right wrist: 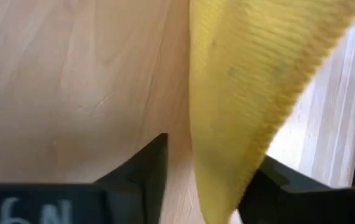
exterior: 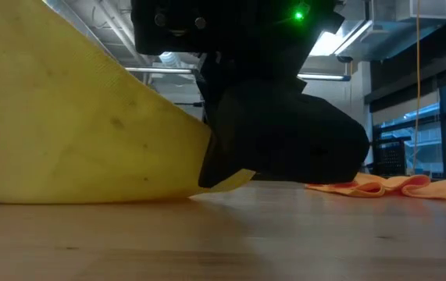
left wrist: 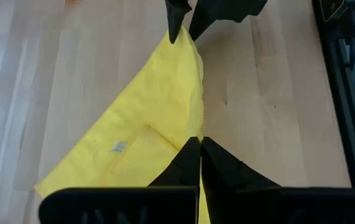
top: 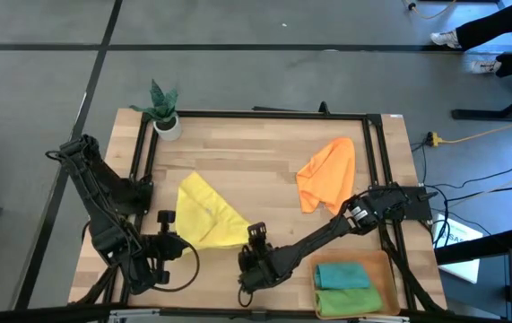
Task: Roll microfiber towels into tight, uniform cylinder then place into a basket
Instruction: Roll the yellow microfiber towel
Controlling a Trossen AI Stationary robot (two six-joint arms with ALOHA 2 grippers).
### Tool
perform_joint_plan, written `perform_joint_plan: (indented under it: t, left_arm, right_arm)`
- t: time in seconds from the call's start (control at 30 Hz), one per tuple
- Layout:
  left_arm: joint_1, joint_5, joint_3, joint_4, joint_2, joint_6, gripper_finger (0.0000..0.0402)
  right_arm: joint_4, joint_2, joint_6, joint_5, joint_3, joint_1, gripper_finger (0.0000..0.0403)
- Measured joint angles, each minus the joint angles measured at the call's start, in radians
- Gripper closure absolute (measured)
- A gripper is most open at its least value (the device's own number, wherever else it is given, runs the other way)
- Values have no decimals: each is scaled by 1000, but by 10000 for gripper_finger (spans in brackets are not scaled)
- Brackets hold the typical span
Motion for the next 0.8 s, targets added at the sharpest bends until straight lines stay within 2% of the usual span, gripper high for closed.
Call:
perform_joint_plan:
  t: [0.27, 0.5, 0.67, 0.8]
  left_arm:
    - [2, 0, 0, 0, 0, -22, 402]
    - [27, -18, 0, -12, 0, -18, 401]
    - [118, -49, 0, -45, 0, 39, 401]
    - [198, -131, 0, -44, -1, 105, 401]
  right_arm:
    - [-17, 0, -3, 8, 0, 0, 390]
    - [-161, -35, 24, 16, 33, 0, 398]
    - [-333, -86, 70, 46, 149, 0, 399]
    - [-470, -111, 72, 60, 284, -5, 399]
